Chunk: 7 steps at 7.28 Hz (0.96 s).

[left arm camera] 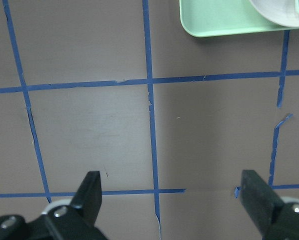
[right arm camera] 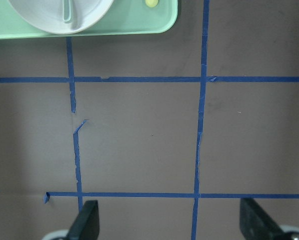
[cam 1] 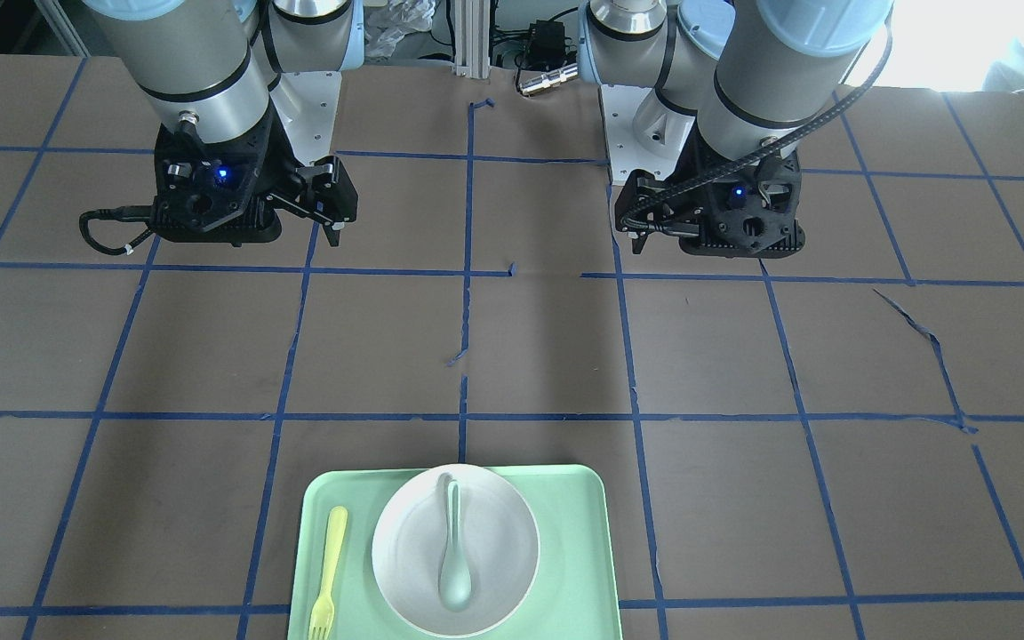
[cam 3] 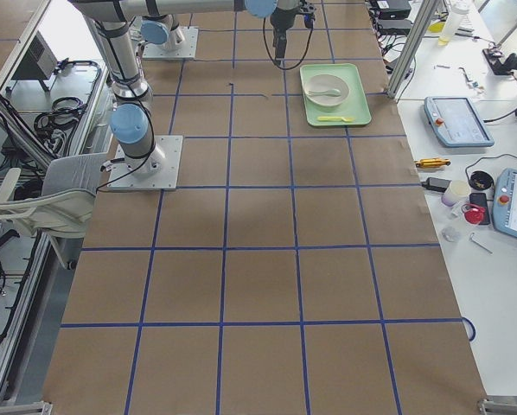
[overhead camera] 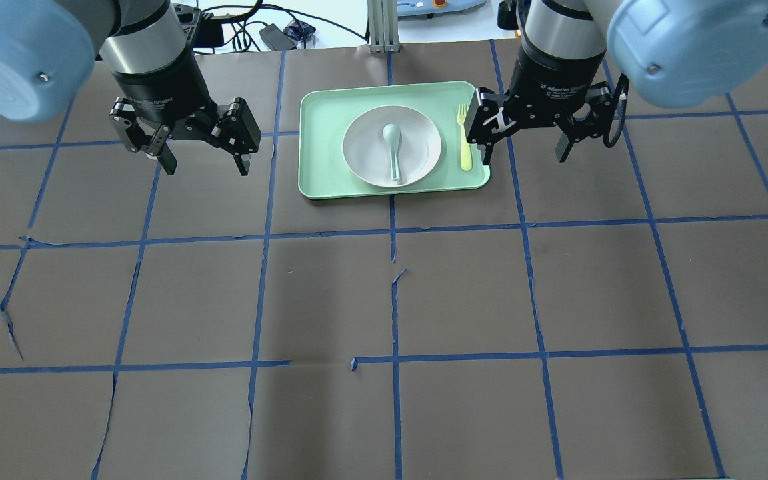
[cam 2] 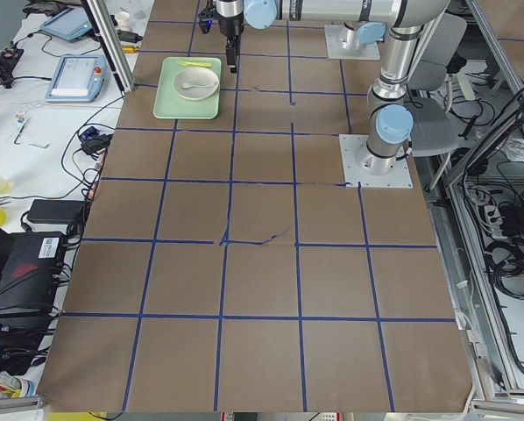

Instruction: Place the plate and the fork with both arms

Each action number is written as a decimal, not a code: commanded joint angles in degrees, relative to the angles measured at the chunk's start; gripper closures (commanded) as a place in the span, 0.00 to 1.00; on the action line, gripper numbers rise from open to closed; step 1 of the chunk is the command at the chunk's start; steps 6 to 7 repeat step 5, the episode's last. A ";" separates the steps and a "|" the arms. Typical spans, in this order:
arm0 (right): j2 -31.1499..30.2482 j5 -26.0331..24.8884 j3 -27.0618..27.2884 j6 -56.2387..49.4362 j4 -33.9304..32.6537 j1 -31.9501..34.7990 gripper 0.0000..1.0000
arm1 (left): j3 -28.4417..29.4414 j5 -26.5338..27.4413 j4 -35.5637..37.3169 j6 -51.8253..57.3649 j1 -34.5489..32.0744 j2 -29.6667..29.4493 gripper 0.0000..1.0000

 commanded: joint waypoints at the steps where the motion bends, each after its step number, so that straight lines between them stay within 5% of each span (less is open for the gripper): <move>1: 0.15 0.00 0.01 -0.01 -0.53 -0.07 0.00 | -0.69 -0.72 -0.77 0.23 -0.91 -0.79 0.00; 7: 0.06 0.26 0.01 0.08 -0.45 -0.08 0.00 | -1.92 -1.52 -0.68 0.06 -1.71 0.34 0.00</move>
